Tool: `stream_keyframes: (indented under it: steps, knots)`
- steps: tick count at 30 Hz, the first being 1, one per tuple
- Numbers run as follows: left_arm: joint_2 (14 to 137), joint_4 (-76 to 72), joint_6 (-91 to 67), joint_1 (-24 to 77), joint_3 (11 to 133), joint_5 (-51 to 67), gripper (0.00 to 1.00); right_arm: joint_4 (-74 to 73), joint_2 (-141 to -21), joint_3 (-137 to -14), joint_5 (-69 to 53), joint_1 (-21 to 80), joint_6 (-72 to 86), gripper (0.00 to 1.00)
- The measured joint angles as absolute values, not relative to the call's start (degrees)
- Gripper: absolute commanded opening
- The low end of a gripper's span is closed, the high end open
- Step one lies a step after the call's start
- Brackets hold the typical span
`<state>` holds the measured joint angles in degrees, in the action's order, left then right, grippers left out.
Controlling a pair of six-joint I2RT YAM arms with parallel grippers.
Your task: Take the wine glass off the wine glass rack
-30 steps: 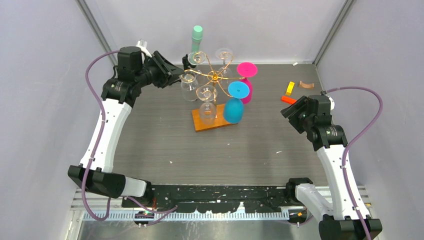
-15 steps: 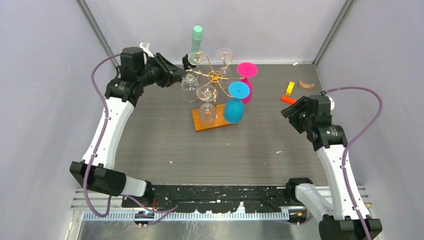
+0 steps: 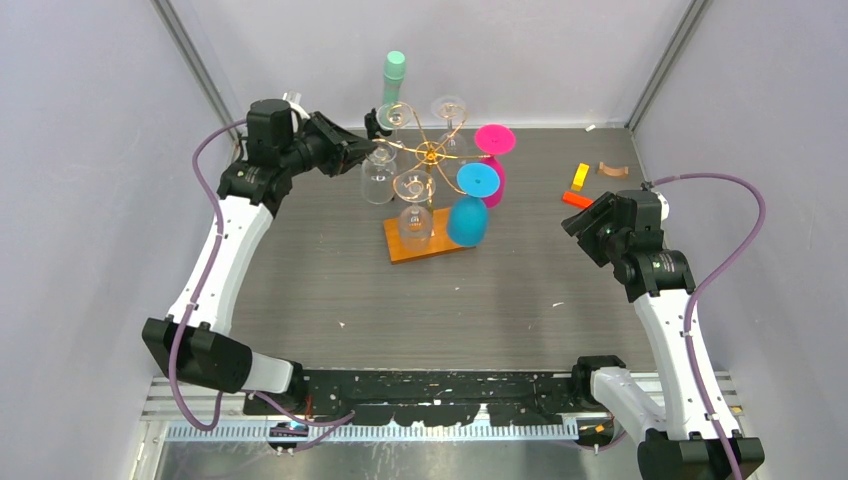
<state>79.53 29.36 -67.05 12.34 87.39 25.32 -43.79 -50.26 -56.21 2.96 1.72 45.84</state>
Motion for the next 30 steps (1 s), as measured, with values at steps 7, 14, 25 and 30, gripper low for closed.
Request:
stream_keyframes:
  steps: [7, 14, 25, 30]
  knots:
    - [79.4, 29.0, -67.1, 12.3, 87.1, 25.6, 0.00, -43.8, -50.3, -56.2, 3.0, 1.7, 45.8, 0.59]
    - [79.1, 29.5, -67.0, 12.3, 87.2, 25.1, 0.00, -43.8, -50.3, -56.2, 3.0, 1.7, 45.8, 0.59]
    - [79.0, 32.1, -65.5, 11.7, 89.1, 23.3, 0.00, -43.8, -49.8, -56.2, 3.0, 1.7, 45.8, 0.59]
    - [79.0, 32.4, -65.5, 11.0, 90.0, 22.6, 0.00, -43.8, -49.8, -56.2, 3.2, 1.7, 45.3, 0.58]
